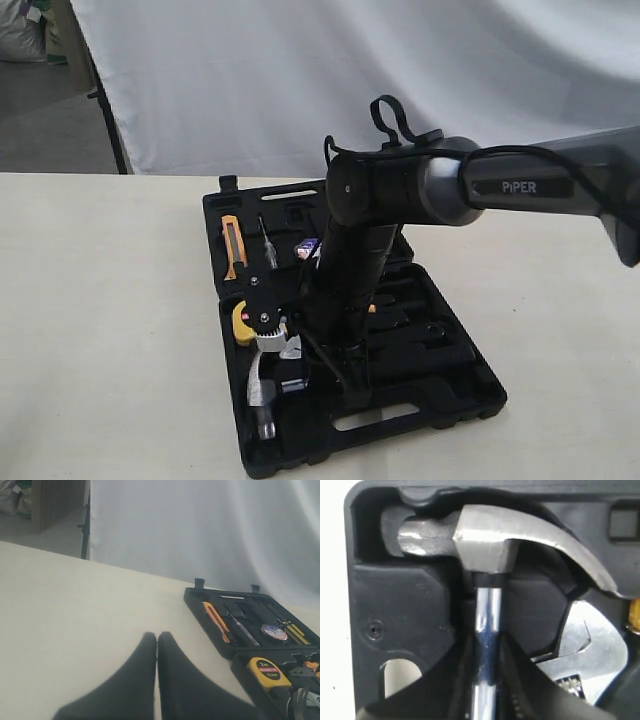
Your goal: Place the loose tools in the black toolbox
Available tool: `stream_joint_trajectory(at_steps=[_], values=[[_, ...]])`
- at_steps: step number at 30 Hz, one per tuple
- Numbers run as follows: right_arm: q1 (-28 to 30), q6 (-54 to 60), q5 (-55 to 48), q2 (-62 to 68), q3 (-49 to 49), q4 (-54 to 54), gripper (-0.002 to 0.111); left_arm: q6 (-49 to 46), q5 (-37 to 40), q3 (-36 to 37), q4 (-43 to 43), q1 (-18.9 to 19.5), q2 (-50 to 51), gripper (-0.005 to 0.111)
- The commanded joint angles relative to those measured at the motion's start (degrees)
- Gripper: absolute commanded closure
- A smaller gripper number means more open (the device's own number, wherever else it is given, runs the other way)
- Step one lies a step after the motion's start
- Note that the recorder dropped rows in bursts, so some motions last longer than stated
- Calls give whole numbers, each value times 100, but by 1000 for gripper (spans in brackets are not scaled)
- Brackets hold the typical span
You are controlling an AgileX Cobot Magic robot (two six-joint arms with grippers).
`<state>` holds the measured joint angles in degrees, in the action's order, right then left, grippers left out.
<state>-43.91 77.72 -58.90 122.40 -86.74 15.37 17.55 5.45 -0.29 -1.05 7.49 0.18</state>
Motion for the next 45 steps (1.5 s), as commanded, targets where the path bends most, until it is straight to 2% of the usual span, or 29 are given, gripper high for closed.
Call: stream_joint_trajectory(at_steps=[1,7,8,10,14,16,22,23,24,27,30,37,40,45], values=[[-26,74,-284,-57,25,151,97,27,-41,-15,-25,145,-18,106],[-26,48,-374,-278,14,254,40,27,-41,-15,-25,145,-18,106],[-26,-41,-385,-362,14,279,34,27,-41,-15,-25,145,-18,106],[-26,-174,-271,-537,14,435,30,27,-41,-15,-25,145,-18,106],[-26,-212,-56,-805,14,1225,38,27,-41,-15,-25,145,-18,106],[-26,-186,30,-833,14,1486,48,27,-41,-15,-25,145,-18,106],[-26,-197,-27,-599,34,1544,86,27,-41,-15,-25,145,-18,106],[-26,-241,-176,-374,34,1544,100,27,-41,-15,-25,145,-18,106],[-26,-266,-288,-267,34,1544,106,27,-41,-15,-25,145,-18,106],[-148,-477,-561,419,20,1392,109,27,-41,-15,-25,145,-18,106],[-149,-679,-604,505,20,1281,109,27,-41,-15,-25,145,-18,106],[-149,-917,-286,-586,20,1150,109,27,-41,-15,-25,145,-18,106],[-149,-1759,-254,-1219,20,429,109,27,-41,-15,-25,145,-18,106],[-149,-2739,-417,-1547,20,-586,109,27,-41,-15,-25,145,-18,106]])
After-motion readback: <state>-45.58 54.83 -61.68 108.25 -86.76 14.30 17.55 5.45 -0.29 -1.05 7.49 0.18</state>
